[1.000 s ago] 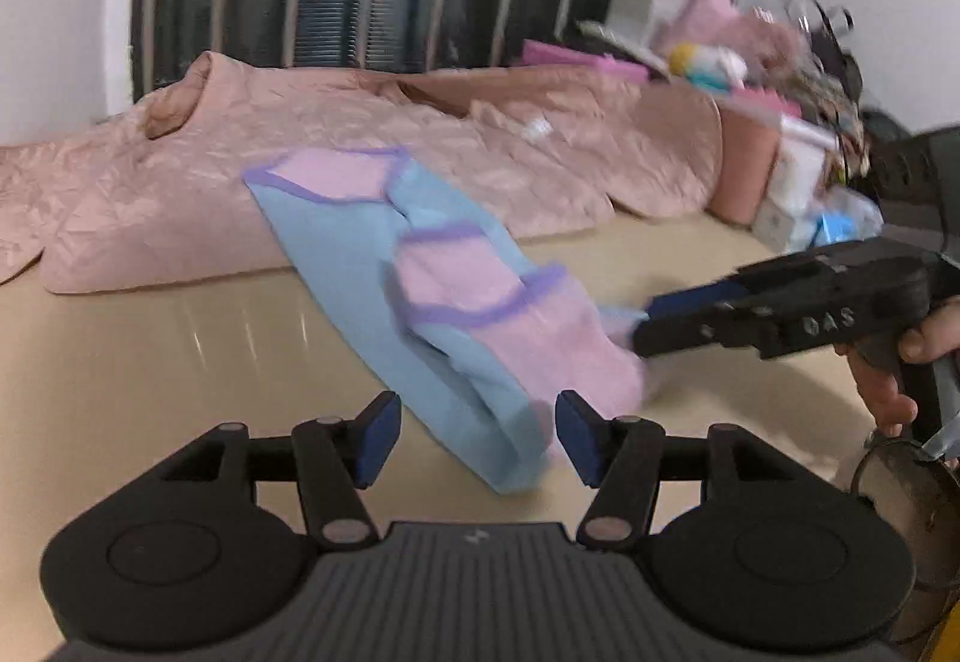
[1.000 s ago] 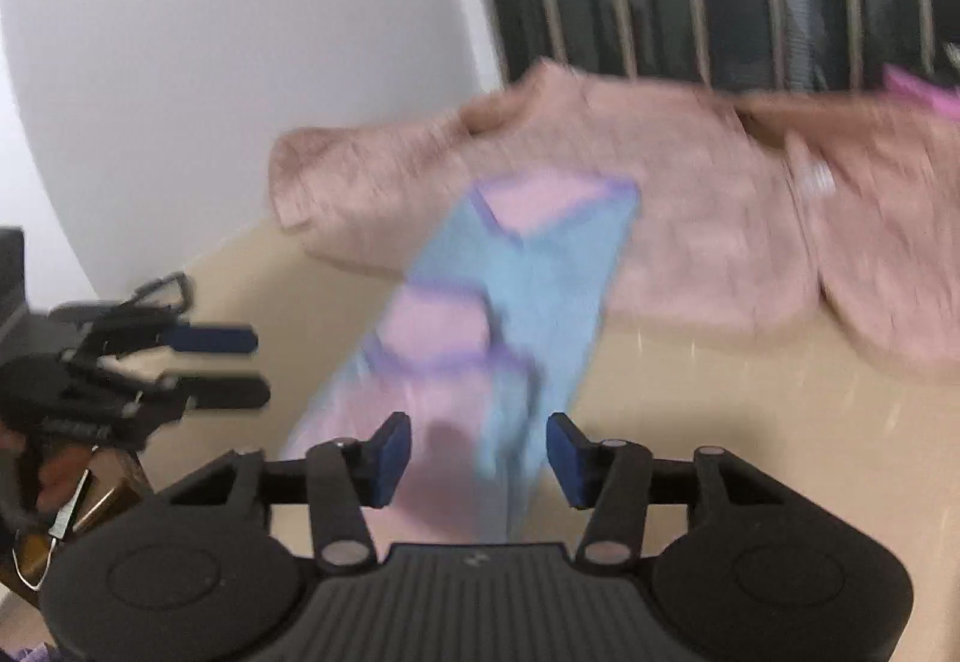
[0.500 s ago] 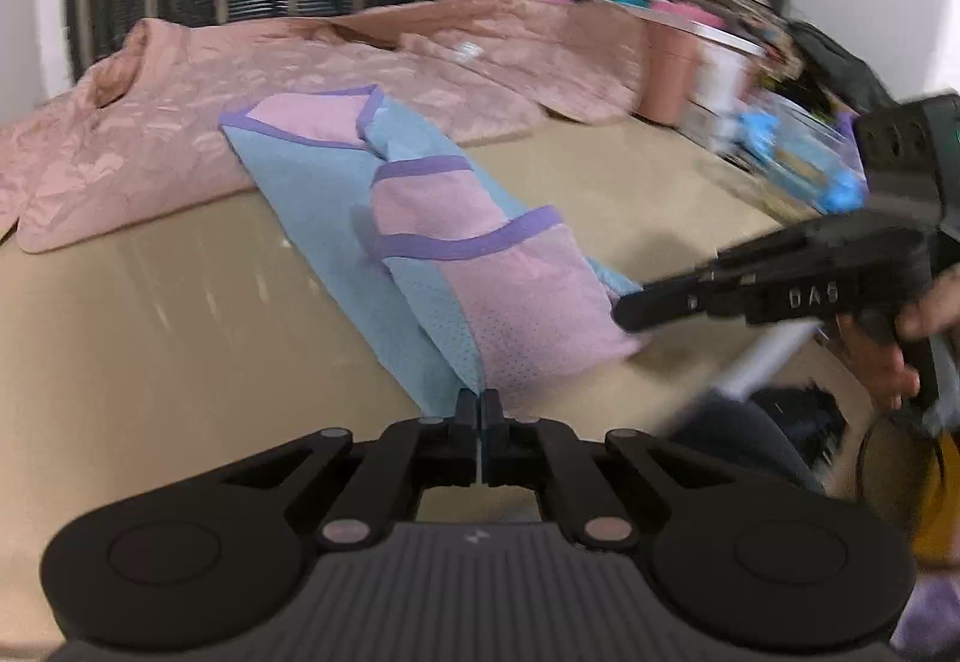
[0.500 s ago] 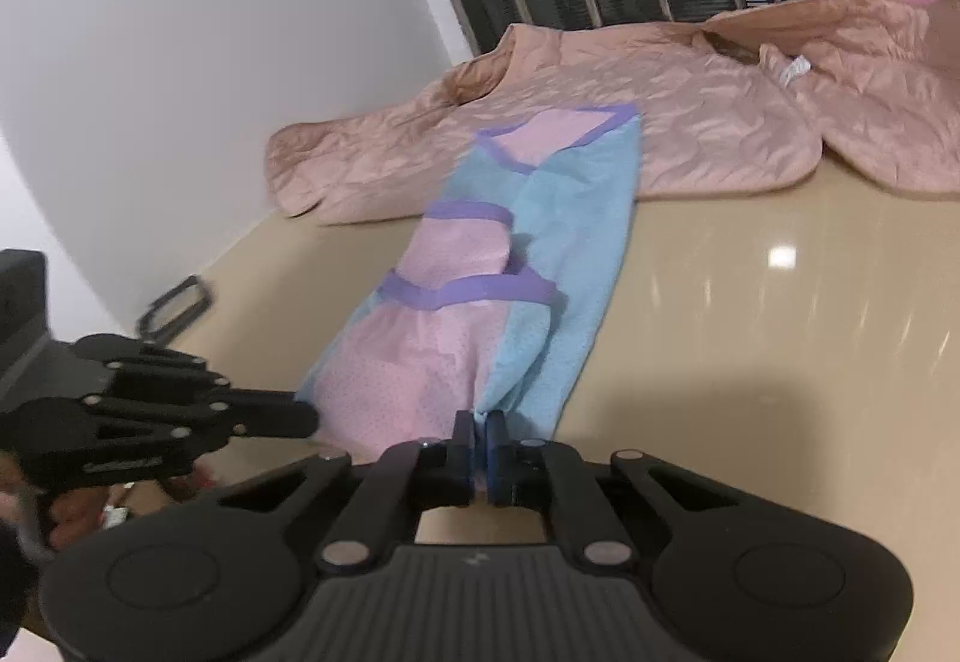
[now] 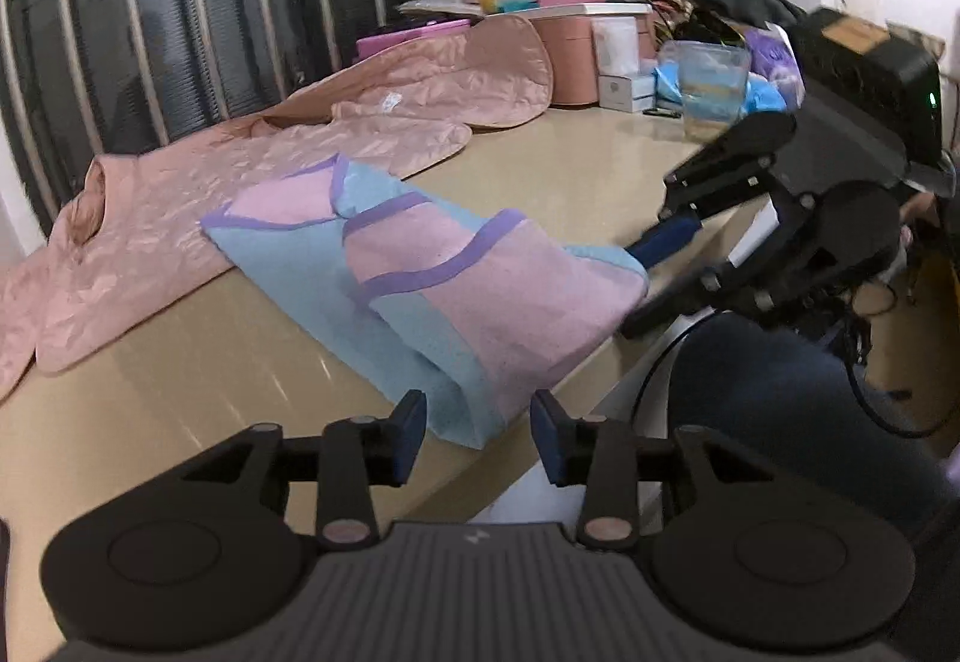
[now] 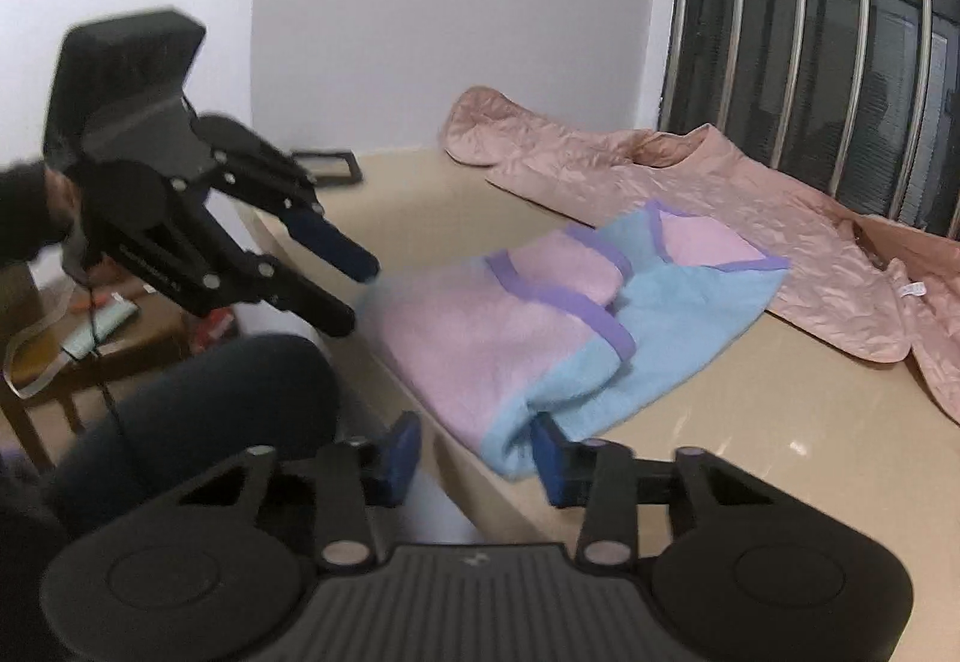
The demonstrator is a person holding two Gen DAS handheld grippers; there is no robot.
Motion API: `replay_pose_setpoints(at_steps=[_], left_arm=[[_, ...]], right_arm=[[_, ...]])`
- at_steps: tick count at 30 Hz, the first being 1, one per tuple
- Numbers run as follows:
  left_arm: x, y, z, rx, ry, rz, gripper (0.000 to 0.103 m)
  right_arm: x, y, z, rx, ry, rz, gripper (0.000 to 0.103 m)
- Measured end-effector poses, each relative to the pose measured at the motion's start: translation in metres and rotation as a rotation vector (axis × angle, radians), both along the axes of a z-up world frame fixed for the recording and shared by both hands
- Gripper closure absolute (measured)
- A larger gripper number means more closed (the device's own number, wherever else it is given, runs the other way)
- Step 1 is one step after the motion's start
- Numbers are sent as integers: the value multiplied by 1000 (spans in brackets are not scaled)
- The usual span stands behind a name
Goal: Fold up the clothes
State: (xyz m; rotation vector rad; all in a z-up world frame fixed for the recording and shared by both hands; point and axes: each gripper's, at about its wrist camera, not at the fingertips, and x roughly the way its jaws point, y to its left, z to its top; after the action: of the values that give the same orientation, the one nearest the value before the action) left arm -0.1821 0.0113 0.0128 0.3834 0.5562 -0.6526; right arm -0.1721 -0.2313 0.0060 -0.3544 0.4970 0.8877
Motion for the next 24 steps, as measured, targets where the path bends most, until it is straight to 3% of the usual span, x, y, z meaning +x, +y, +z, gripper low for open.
replay_pose_setpoints(at_steps=[1, 2, 4, 7, 12, 17, 21, 24], left_arm=[[0, 0, -1, 4, -2, -15, 65], [0, 0, -3, 3, 1, -36, 73], [0, 0, -6, 5, 19, -71, 94], [1, 4, -4, -19, 46, -73, 101], [8, 16, 17, -107, 82, -111, 101], [67, 20, 59, -190, 155, -67, 101], [130, 15, 82, -203, 196, -4, 101], [187, 9, 75, -216, 272, 87, 101]], right_arm=[[1, 0, -4, -9, -11, -4, 76], [2, -1, -4, 17, 1, -7, 78], [5, -4, -5, 66, 23, -13, 92], [5, -8, -6, 92, 38, -18, 97], [3, -18, 10, 174, 57, -44, 97], [29, -26, 46, 243, 71, -47, 97], [85, -18, 71, 233, 62, -73, 97], [140, -5, 78, 219, 101, -101, 97]])
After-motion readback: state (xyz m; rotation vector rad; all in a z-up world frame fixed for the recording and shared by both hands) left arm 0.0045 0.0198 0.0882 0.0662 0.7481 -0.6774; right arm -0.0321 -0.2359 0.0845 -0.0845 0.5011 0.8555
